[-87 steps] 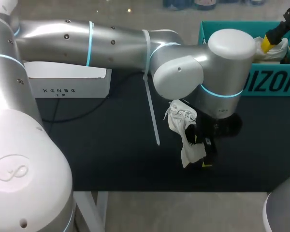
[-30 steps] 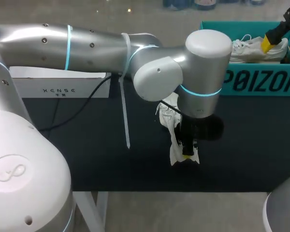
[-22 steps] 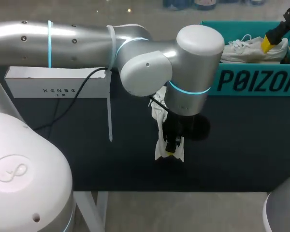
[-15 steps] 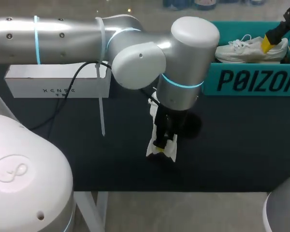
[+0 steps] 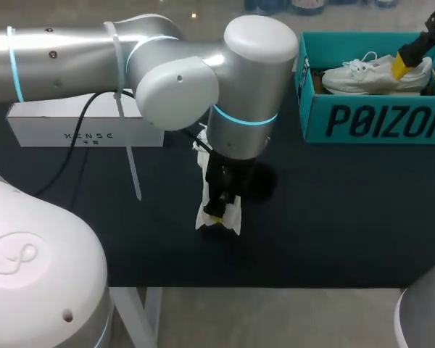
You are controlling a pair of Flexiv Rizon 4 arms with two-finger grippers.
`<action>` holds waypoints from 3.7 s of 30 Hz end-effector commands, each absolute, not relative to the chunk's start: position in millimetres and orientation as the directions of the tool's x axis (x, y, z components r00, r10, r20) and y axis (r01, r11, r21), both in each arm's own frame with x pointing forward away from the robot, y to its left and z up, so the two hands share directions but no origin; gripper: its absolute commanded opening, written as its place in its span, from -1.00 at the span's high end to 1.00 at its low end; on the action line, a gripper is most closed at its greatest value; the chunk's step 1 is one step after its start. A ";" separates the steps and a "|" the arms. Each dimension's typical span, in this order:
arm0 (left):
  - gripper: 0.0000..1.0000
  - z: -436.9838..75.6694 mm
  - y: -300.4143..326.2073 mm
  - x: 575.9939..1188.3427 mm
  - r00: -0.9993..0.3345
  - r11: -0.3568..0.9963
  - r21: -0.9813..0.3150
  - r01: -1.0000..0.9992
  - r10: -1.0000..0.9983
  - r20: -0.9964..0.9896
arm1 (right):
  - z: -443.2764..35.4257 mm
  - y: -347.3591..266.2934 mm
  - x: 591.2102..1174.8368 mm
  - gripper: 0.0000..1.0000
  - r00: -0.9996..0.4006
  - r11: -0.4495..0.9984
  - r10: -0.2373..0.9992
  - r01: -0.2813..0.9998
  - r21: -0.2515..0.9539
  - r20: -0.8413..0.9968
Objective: Take the shoe out of the shoebox, open the shoe tongue, remove and reinsert the insole, then place the shoe into the shoebox
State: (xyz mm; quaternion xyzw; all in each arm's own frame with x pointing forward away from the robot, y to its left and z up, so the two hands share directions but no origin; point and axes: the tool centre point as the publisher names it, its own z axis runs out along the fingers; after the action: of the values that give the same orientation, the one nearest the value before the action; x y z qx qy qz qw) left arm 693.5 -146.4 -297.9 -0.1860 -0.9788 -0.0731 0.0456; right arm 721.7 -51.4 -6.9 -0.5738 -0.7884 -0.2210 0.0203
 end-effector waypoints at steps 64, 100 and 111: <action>1.00 -198.9 171.8 875.7 -0.334 0.300 0.290 0.909 0.940 0.074 | -6.3 -51.1 723.8 -1.00 -0.340 0.245 0.896 0.915 0.320 0.286; 1.00 -188.3 197.0 890.8 -0.320 0.282 0.320 0.905 0.944 0.074 | -6.3 -51.1 723.8 -1.00 -0.340 0.245 0.896 0.915 0.320 0.286; 1.00 -159.7 238.8 947.2 -0.078 -0.022 0.407 0.913 0.971 0.226 | -6.3 -51.1 723.8 -1.00 -0.340 0.245 0.896 0.915 0.320 0.286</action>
State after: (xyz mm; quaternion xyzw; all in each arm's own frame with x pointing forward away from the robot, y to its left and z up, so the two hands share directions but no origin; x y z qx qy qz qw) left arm 933.1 226.0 -161.1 -0.6651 -0.7065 -0.2324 -0.0667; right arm 721.6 -51.5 -7.0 -0.5738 -0.7883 -0.2211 0.0203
